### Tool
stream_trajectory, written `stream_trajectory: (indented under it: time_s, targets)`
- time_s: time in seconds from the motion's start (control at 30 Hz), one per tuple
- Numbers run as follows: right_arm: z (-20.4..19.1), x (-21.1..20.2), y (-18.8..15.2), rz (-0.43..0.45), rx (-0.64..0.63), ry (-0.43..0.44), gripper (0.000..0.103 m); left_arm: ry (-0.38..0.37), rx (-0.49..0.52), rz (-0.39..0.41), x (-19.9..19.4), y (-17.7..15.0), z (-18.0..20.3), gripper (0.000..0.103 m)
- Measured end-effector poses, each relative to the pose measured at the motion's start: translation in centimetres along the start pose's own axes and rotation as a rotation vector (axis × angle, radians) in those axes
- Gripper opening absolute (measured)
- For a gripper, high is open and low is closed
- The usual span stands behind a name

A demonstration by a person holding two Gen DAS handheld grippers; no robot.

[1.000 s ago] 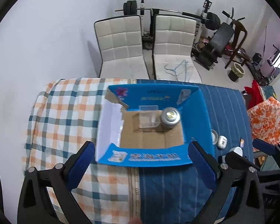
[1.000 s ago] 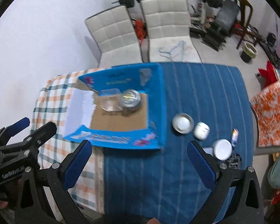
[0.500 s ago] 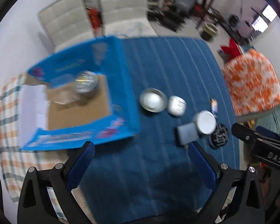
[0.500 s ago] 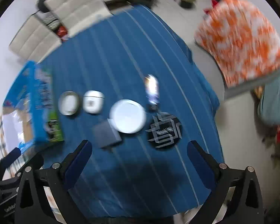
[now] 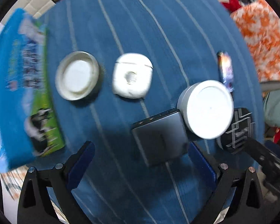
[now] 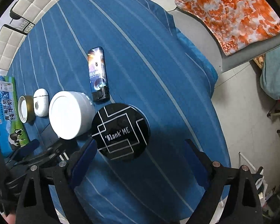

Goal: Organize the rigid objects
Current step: 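Grasp the grey charger with the left gripper while the right grasps the black 'Blank ME' tin, then carry the grey charger and black tin over the blue box with both grippers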

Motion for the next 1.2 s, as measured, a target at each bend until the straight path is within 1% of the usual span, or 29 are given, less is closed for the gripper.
stream_trajectory:
  time_s: [0.03,0.07,0.1,0.13,0.17,0.2,0.23,0.27,0.3,0.33,0.4,0.43,0.5,0.53,0.57,0.63,0.73,0.8,0.87,0.93,0.97,1.03,1.1,1.2]
  targets:
    - [-0.1,0.2,0.0,-0.005,-0.002,0.013,0.094,-0.032,-0.011,0.004,0.3,0.2,0.4,0.102]
    - [-0.2,0.4,-0.1,-0.009,-0.004,0.017,0.094,-0.029,-0.026,-0.010,1.1,0.4,0.4,0.100]
    - [-0.4,0.7,-0.3,-0.014,-0.007,0.021,0.094,-0.029,-0.032,-0.014,1.4,0.4,0.5,0.091]
    - [-0.7,0.9,-0.6,-0.018,-0.011,0.026,0.094,-0.049,-0.037,-0.017,1.8,0.5,0.8,0.085]
    - [-0.9,1.2,-0.7,-0.012,-0.016,0.034,0.094,-0.064,-0.041,-0.020,2.1,0.4,1.0,0.073]
    - [-1.1,1.6,-1.1,-0.015,-0.027,0.023,0.094,-0.049,-0.041,-0.015,2.2,0.3,1.0,0.066]
    - [-1.3,2.1,-1.0,-0.015,-0.040,0.004,0.091,-0.034,-0.029,0.002,1.9,0.3,1.0,0.061]
    - [-1.7,2.6,-1.1,-0.017,-0.049,-0.004,0.081,-0.023,-0.017,0.013,1.6,0.2,1.0,0.059]
    - [-2.0,3.2,-1.2,-0.026,-0.056,-0.009,0.079,-0.021,-0.016,0.013,1.5,-0.1,0.8,0.058]
    - [-2.2,3.6,-1.3,-0.019,-0.069,-0.037,0.079,-0.018,-0.023,0.008,1.4,-0.7,0.3,0.058]
    - [-2.5,3.6,-1.5,-0.002,-0.102,-0.067,0.078,-0.002,-0.026,0.004,1.4,-1.8,-0.7,0.058]
    - [-2.8,3.6,-1.9,-0.006,-0.121,-0.072,0.078,0.003,-0.036,0.000,1.4,-2.5,-1.4,0.058]
    - [-2.9,3.7,-2.2,-0.021,-0.129,-0.071,0.078,-0.017,-0.067,-0.010,1.5,-3.2,-2.0,0.059]
    - [-2.9,3.8,-2.1,-0.023,-0.121,-0.068,0.079,-0.040,-0.100,-0.013,1.5,-3.4,-2.4,0.059]
    - [-2.9,3.9,-1.9,-0.031,-0.105,-0.060,0.081,-0.052,-0.116,-0.005,1.5,-3.3,-2.5,0.060]
    - [-2.8,4.1,-1.6,-0.039,-0.083,-0.063,0.081,-0.057,-0.138,-0.001,1.4,-3.0,-2.7,0.061]
    - [-2.8,4.3,-1.2,-0.046,-0.068,-0.070,0.085,-0.027,-0.144,-0.001,1.4,-2.7,-2.6,0.061]
    - [-2.7,4.4,-1.1,-0.047,-0.069,-0.104,0.085,-0.025,-0.166,0.004,1.6,-2.3,-2.7,0.061]
    - [-2.9,4.5,-1.1,-0.022,-0.073,-0.132,0.081,-0.021,-0.180,0.006,1.5,-1.9,-2.7,0.061]
    - [-3.4,4.1,-1.3,-0.002,-0.086,-0.139,0.077,-0.013,-0.170,0.016,1.5,-1.2,-2.3,0.059]
    - [-3.6,4.0,-1.5,-0.002,-0.094,-0.136,0.077,-0.009,-0.164,0.021,1.5,-0.7,-2.4,0.057]
    - [-3.9,3.7,-2.0,0.002,-0.111,-0.134,0.077,0.009,-0.146,0.028,1.3,-0.1,-2.1,0.057]
    - [-3.8,3.4,-2.4,-0.001,-0.114,-0.126,0.077,0.026,-0.132,0.031,0.9,-0.1,-1.6,0.056]
    - [-4.0,2.6,-3.6,0.007,-0.126,-0.100,0.077,0.041,-0.123,0.040,0.0,-1.1,-1.4,0.056]
Point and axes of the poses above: each gripper's, at about its wrist camera, not at the fingertips, and x roughly the way its jaws point, z to its right, y to its top, the point moved 8 cm from there along x, roughly the way its jaws point, and after that the axes turned 8 degrees about z, right-handed, at the moved point
